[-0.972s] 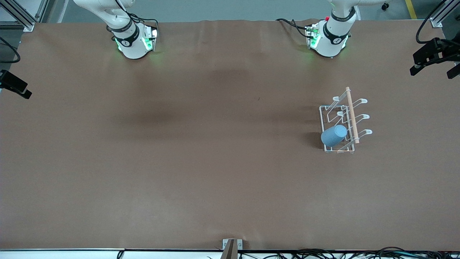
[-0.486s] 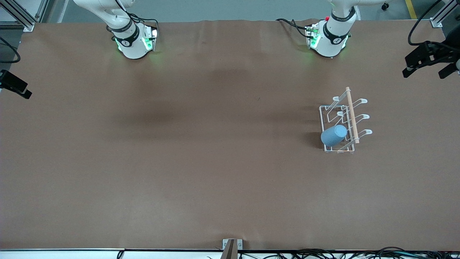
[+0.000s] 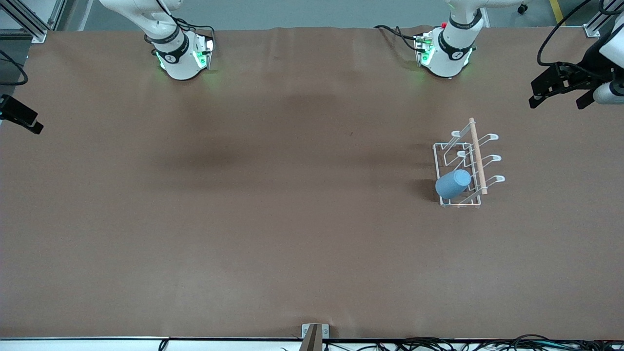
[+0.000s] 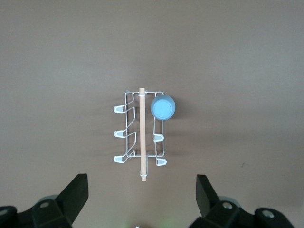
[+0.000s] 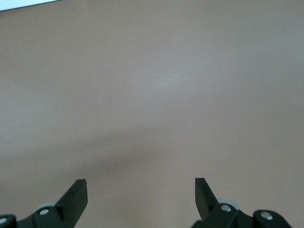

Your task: Hang cup on cup holder

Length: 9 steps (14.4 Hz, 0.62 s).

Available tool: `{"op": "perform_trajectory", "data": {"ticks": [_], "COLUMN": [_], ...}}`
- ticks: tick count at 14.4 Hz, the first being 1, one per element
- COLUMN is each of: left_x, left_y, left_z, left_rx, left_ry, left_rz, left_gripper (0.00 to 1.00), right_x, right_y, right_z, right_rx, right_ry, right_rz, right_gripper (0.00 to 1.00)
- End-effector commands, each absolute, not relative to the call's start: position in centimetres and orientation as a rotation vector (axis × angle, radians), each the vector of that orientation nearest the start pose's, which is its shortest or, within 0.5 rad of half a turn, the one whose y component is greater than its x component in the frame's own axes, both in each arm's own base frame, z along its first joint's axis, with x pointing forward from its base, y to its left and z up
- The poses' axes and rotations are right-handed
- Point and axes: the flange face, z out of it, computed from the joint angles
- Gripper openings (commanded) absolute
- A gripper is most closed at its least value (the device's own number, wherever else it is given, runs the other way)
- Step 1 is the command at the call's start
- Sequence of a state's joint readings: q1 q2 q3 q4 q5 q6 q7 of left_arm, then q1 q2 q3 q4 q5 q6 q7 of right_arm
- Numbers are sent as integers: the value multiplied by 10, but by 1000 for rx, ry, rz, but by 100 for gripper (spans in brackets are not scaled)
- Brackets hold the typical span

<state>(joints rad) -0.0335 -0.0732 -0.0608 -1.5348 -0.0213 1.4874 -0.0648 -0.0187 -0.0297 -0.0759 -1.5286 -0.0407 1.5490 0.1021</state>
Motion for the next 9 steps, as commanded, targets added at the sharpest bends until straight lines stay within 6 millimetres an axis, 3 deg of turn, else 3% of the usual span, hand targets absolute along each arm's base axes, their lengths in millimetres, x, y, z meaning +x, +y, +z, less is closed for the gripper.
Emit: {"op": "perform_trajectory", "data": {"ticks": [1,4,9], "left_x": [531,540,541], "left_y": [-60,-69,-68], "left_z": [665,655,655], "left_rx": [-3143,-3144,-3144], "left_ry": [70,94,89], "left_rz": [-65,-62,-74], "left_gripper": [100,100,100], "right_x": [540,540,540], "right_y": [-57,-56,-56], "right_z": [662,662,661], "right_rx": [-3171,-3170,-3170], "right_ry": [307,306,306], "right_rz": [-81,-81,-78], "right_gripper": [100,100,100]}}
